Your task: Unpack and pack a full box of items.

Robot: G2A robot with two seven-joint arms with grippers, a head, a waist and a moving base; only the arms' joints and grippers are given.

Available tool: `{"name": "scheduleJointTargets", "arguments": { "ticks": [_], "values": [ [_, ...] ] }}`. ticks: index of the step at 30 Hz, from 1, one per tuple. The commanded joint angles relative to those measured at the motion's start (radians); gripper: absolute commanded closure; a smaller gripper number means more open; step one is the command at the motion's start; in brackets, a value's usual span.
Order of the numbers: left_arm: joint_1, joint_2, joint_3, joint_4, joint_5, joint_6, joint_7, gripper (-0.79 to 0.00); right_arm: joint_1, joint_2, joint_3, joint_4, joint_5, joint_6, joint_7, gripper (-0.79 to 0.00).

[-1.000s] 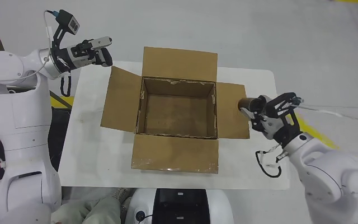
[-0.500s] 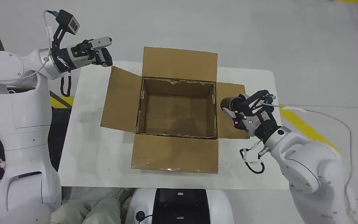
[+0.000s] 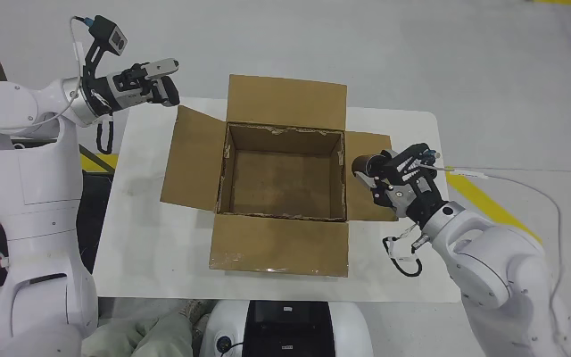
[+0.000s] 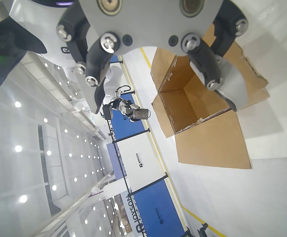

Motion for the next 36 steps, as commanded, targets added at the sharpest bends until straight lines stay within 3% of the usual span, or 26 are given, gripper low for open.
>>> {"name": "scheduleJointTargets", "arguments": {
  "ticks": [1,16,28,36],
  "values": [
    [0.000,0.000,0.000,0.000,0.000,0.000,0.000,-0.785,0.006,-0.001,-0.012,0.011,0.001,-0.012,-0.017,0.000],
    [0.000,0.000,0.000,0.000,0.000,0.000,0.000,-0.785,0.315,-0.034,-0.277,0.208,0.026,-0.058,-0.013,0.000],
    [0.000,0.000,0.000,0.000,0.000,0.000,0.000,-0.785,0.549,-0.091,-0.515,0.416,0.070,-0.056,0.016,0.000],
    [0.000,0.000,0.000,0.000,0.000,0.000,0.000,-0.785,0.650,-0.135,-0.622,0.577,0.110,-0.042,-0.019,0.000]
  ]
}}
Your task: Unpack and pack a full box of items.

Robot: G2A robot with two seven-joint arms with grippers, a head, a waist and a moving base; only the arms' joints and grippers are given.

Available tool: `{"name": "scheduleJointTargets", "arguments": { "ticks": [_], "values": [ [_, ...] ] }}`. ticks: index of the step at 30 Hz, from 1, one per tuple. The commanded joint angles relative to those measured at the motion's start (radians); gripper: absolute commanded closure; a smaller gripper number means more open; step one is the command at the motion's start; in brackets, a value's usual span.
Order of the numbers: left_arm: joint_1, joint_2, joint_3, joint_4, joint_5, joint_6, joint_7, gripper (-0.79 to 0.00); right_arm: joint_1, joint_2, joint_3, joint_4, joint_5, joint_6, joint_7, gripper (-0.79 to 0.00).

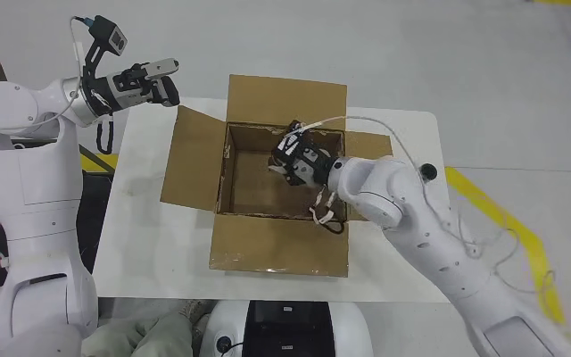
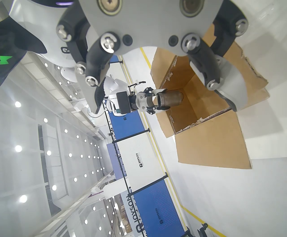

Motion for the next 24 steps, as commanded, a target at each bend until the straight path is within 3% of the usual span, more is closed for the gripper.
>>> {"name": "scheduleJointTargets", "arguments": {
  "ticks": [1,24],
  "values": [
    [0.000,0.000,0.000,0.000,0.000,0.000,0.000,-0.785,0.019,-0.009,-0.022,0.038,0.005,-0.001,-0.006,0.000],
    [0.000,0.000,0.000,0.000,0.000,0.000,0.000,-0.785,0.256,-0.177,-0.265,0.497,0.107,-0.078,-0.096,0.000]
  ]
}}
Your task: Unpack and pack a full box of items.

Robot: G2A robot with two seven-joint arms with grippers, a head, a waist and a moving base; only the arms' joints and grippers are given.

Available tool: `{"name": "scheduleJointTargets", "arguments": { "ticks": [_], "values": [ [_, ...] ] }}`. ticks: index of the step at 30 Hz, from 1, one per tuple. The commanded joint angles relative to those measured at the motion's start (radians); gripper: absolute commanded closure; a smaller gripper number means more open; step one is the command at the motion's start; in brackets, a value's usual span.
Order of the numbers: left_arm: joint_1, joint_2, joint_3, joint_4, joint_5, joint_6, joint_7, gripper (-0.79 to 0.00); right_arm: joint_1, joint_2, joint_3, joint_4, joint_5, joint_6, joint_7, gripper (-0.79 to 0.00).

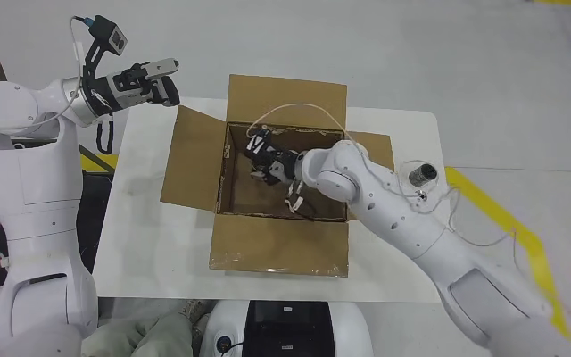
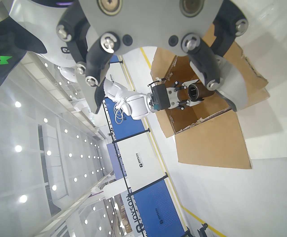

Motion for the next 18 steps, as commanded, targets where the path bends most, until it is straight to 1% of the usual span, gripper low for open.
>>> {"name": "scheduleJointTargets", "arguments": {
  "ticks": [1,5,11,18],
  "values": [
    [0.000,0.000,0.000,0.000,0.000,0.000,0.000,-0.785,0.016,-0.015,-0.015,0.033,0.010,-0.006,-0.005,0.000],
    [0.000,0.000,0.000,0.000,0.000,0.000,0.000,-0.785,0.043,-0.050,-0.052,0.095,0.021,-0.018,-0.007,0.000],
    [0.000,0.000,0.000,0.000,0.000,0.000,0.000,-0.785,0.067,-0.099,-0.100,0.181,0.018,-0.006,0.003,0.000],
    [0.000,0.000,0.000,0.000,0.000,0.000,0.000,-0.785,0.071,-0.137,-0.118,0.254,0.020,-0.015,-0.016,0.000]
  ]
}}
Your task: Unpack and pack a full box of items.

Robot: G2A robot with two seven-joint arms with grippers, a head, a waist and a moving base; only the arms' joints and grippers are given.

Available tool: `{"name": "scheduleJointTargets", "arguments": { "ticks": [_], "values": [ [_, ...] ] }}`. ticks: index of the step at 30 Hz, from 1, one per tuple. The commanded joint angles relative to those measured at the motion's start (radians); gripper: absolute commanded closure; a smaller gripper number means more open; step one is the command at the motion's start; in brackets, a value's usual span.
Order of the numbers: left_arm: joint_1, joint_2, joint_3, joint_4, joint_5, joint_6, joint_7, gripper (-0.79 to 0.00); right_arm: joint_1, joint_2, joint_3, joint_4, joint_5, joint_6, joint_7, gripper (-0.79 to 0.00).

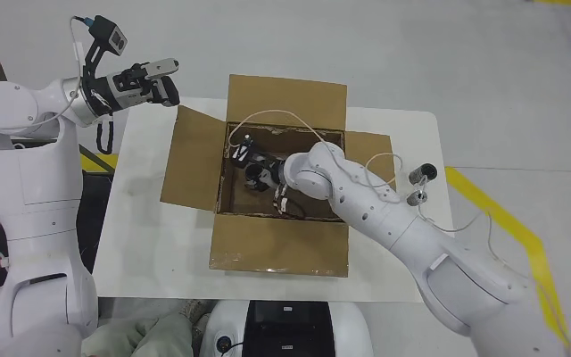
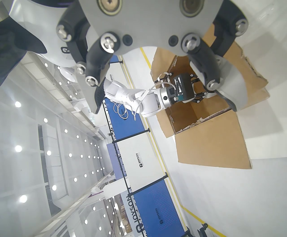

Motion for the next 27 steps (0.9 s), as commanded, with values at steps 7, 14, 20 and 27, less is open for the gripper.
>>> {"name": "scheduleJointTargets", "arguments": {
  "ticks": [7,14,20,27],
  "values": [
    [0.000,0.000,0.000,0.000,0.000,0.000,0.000,-0.785,0.004,-0.028,-0.001,0.052,-0.010,-0.003,-0.008,-0.292],
    [0.000,0.000,0.000,0.000,0.000,0.000,0.000,-0.785,0.001,-0.043,0.009,0.078,-0.019,-0.010,-0.006,-0.351],
    [0.000,0.000,0.000,0.000,0.000,0.000,0.000,-0.785,-0.006,-0.041,0.037,0.055,-0.029,-0.015,-0.009,-0.409],
    [0.000,0.000,0.000,0.000,0.000,0.000,0.000,-0.785,-0.035,-0.012,0.101,-0.045,-0.067,0.005,0.011,-0.650]
  ]
}}
